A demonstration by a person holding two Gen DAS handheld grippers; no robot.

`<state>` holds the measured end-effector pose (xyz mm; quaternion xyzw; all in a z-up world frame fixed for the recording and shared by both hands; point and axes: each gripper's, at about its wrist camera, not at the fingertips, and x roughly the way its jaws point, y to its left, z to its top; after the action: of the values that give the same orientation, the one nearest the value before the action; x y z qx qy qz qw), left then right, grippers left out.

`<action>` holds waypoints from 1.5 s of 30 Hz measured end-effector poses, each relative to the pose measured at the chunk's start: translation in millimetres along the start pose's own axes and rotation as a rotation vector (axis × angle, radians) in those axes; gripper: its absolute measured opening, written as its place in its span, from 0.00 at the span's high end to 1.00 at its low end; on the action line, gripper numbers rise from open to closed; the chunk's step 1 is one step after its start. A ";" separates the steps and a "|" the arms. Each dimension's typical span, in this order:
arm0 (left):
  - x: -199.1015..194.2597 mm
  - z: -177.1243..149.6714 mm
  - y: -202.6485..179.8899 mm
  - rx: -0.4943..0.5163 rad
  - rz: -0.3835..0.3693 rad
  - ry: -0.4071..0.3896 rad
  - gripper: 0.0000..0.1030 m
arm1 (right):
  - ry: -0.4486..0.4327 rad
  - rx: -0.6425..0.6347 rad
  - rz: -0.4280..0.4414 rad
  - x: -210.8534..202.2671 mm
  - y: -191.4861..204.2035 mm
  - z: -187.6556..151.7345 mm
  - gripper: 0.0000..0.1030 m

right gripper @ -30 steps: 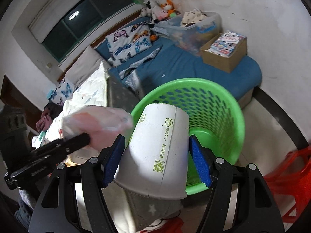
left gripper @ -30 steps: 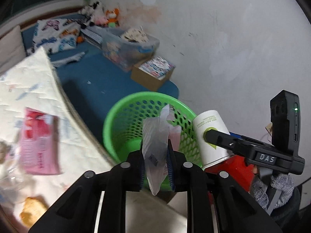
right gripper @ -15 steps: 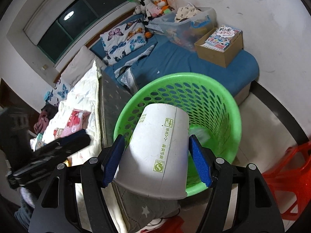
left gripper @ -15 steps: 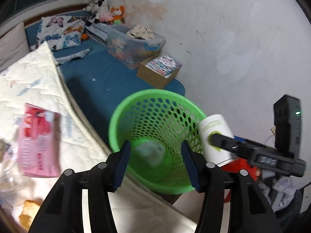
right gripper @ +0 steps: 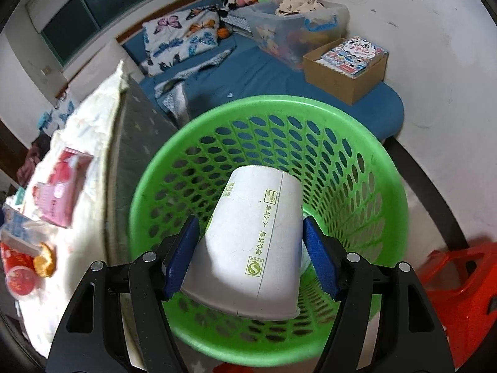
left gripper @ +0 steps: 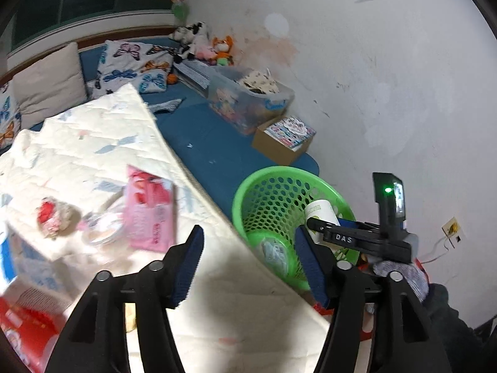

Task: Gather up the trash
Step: 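Carry the cup and bag to the green basket and open both grippers, then move both grippers back over the bed toward the clear lid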

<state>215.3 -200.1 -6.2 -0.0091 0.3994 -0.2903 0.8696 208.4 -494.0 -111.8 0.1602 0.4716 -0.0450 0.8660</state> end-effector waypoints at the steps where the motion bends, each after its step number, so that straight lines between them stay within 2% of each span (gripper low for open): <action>1: -6.6 -2.6 4.6 -0.008 0.005 -0.012 0.40 | 0.003 0.003 0.001 2.4 -1.2 0.3 0.32; 4: -27.7 -13.2 19.7 -0.039 0.009 -0.032 0.40 | -0.002 0.008 -0.007 4.0 -2.4 1.5 0.28; 8: -53.3 -27.5 35.0 -0.056 0.020 -0.058 0.40 | -0.011 0.010 -0.005 -0.9 -1.6 -1.3 0.28; 18: -106.0 -90.6 67.8 -0.082 0.077 -0.058 0.40 | -0.070 -0.051 0.090 -49.3 35.9 -21.4 0.26; 22: -118.3 -115.8 84.8 -0.126 0.107 -0.042 0.40 | -0.090 -0.123 0.137 -69.7 67.3 -35.5 0.25; 32: -160.1 -150.6 118.9 -0.233 0.180 -0.106 0.38 | -0.106 -0.294 0.275 -98.9 147.3 -86.8 0.18; 34: -167.2 -155.4 127.1 -0.259 0.193 -0.122 0.36 | -0.100 -0.326 0.310 -100.1 163.5 -99.0 0.14; 38: -175.5 -161.7 142.9 -0.309 0.208 -0.133 0.36 | -0.072 -0.407 0.369 -95.9 198.4 -121.9 0.13; 45: -185.7 -173.1 161.4 -0.374 0.241 -0.150 0.36 | -0.028 -0.499 0.417 -83.1 241.0 -144.5 0.11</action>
<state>79.3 66.5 -36.0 -0.1439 0.3786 -0.1040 0.9084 101.8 -226.2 -58.9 0.0357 0.4130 0.2480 0.8756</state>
